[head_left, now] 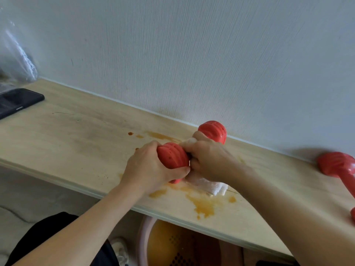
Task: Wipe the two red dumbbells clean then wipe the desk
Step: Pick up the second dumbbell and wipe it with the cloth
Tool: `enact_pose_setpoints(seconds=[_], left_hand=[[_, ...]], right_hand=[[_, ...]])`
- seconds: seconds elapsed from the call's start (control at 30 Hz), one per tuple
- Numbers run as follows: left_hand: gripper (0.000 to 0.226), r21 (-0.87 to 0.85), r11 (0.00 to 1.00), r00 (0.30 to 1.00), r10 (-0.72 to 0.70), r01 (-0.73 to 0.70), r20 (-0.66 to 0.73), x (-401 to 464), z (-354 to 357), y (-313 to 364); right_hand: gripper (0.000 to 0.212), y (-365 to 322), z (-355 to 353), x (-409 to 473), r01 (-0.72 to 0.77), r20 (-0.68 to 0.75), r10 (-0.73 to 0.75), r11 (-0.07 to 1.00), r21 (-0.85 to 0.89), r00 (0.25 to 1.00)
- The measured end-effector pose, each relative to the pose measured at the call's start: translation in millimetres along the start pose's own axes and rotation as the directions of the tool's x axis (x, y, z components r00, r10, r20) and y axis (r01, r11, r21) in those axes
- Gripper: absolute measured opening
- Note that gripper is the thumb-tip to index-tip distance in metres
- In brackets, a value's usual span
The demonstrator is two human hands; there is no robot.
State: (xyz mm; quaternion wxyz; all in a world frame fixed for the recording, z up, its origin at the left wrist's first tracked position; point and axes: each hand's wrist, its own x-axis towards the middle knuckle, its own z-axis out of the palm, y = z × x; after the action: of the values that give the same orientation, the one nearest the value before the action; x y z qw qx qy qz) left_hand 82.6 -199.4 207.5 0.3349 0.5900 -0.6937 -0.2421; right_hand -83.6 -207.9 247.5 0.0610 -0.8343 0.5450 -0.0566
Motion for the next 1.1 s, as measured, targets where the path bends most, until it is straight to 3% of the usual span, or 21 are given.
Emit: enact_pose_setpoints(seconds=[0.1, 0.27, 0.33, 0.43, 0.57, 0.7, 0.8, 0.97, 1.1], left_hand=[[0.071, -0.085, 0.996, 0.997, -0.002, 0.009, 0.078, -2, -4, -3], [0.071, -0.104, 0.993, 0.989, -0.036, 0.052, 0.142, 3, -7, -4], [0.067, -0.098, 0.993, 0.990, -0.053, 0.066, 0.135, 2, -7, -4], [0.064, -0.080, 0.995, 0.992, -0.049, 0.058, 0.113, 2, -5, -2], [0.063, -0.063, 0.996, 0.990, -0.049, 0.058, 0.131, 2, -5, -2], [0.063, -0.083, 0.994, 0.984, -0.052, 0.067, 0.169, 2, -7, -2], [0.063, -0.081, 0.995, 0.983, -0.045, 0.060, 0.181, 4, -8, -2], [0.058, -0.132, 0.988, 0.979, -0.060, 0.087, 0.196, 5, -9, -2], [0.061, -0.180, 0.977, 0.980, -0.080, 0.113, 0.184, 4, -7, -3]], right_hand=[[0.032, 8, 2, -2, -0.038, -0.021, 0.037, 0.998, -0.042, 0.999], [0.017, 31, -8, 2, -0.253, -0.070, 0.244, 0.950, -0.184, 0.967], [0.014, 24, -4, 2, -0.294, -0.114, 0.279, 0.944, -0.153, 0.954], [0.019, 2, 3, -10, -0.202, -0.123, 0.201, 0.979, 0.011, 0.972], [0.032, -4, 6, -14, -0.089, -0.079, 0.095, 0.994, 0.067, 0.992], [0.018, 24, 3, 0, -0.213, -0.115, 0.210, 0.977, -0.014, 0.971], [0.019, 36, 3, 3, -0.311, -0.157, 0.292, 0.945, -0.106, 0.943], [0.021, 32, 4, 6, -0.302, -0.161, 0.282, 0.946, -0.119, 0.946], [0.019, 24, 5, -3, -0.208, -0.175, 0.213, 0.977, 0.042, 0.961]])
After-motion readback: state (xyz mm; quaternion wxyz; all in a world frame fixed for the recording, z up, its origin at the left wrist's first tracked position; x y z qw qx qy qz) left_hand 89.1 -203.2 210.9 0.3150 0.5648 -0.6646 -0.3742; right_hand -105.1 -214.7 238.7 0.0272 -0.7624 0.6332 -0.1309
